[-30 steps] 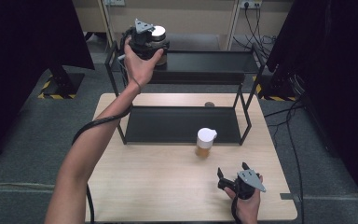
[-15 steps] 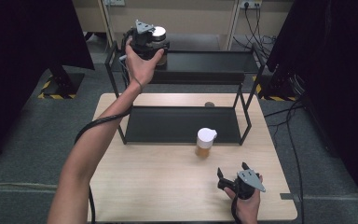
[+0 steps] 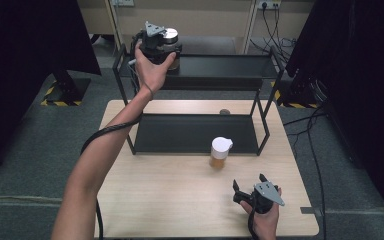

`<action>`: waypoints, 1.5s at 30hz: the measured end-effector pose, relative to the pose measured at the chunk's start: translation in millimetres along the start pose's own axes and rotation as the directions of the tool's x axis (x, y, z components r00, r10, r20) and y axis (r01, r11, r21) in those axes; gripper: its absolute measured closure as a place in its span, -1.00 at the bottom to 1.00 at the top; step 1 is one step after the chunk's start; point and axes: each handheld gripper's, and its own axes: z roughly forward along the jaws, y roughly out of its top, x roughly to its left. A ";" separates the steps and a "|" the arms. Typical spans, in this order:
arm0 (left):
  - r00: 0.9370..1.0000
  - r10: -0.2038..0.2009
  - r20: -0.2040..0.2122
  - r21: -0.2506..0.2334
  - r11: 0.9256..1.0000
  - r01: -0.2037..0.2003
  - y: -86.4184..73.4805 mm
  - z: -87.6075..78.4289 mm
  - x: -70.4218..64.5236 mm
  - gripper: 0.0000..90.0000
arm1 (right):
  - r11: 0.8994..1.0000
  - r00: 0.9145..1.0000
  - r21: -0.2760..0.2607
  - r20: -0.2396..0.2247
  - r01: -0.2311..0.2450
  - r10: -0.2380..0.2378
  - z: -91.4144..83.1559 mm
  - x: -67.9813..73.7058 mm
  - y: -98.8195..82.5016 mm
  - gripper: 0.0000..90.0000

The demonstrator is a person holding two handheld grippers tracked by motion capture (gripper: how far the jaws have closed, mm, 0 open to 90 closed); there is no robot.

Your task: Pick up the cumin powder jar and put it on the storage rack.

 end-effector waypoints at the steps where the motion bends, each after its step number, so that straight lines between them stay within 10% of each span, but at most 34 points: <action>1: 1.000 0.000 0.000 0.001 1.000 0.000 0.2 0.0 0.0 -0.32 | 1.000 1.000 0.000 0.000 0.000 0.000 -0.1 0.0 -0.1 -0.98; 30: 1.000 0.011 -0.012 0.001 1.000 -0.011 1.3 1.2 -1.6 -0.34 | 1.000 1.000 -0.004 0.000 0.006 -0.006 -0.1 0.2 -0.6 -0.98; 37: 0.996 -0.036 -0.078 -0.007 0.999 0.035 1.5 -0.7 -12.3 -0.96 | 1.000 1.000 -0.004 0.000 0.005 -0.005 -0.1 0.1 -0.7 -0.98; 45: 0.996 -0.002 -0.085 -0.015 1.000 0.001 1.6 -6.4 -15.9 -0.96 | 1.000 1.000 -0.004 -0.002 0.006 -0.006 -0.1 0.1 -0.6 -0.98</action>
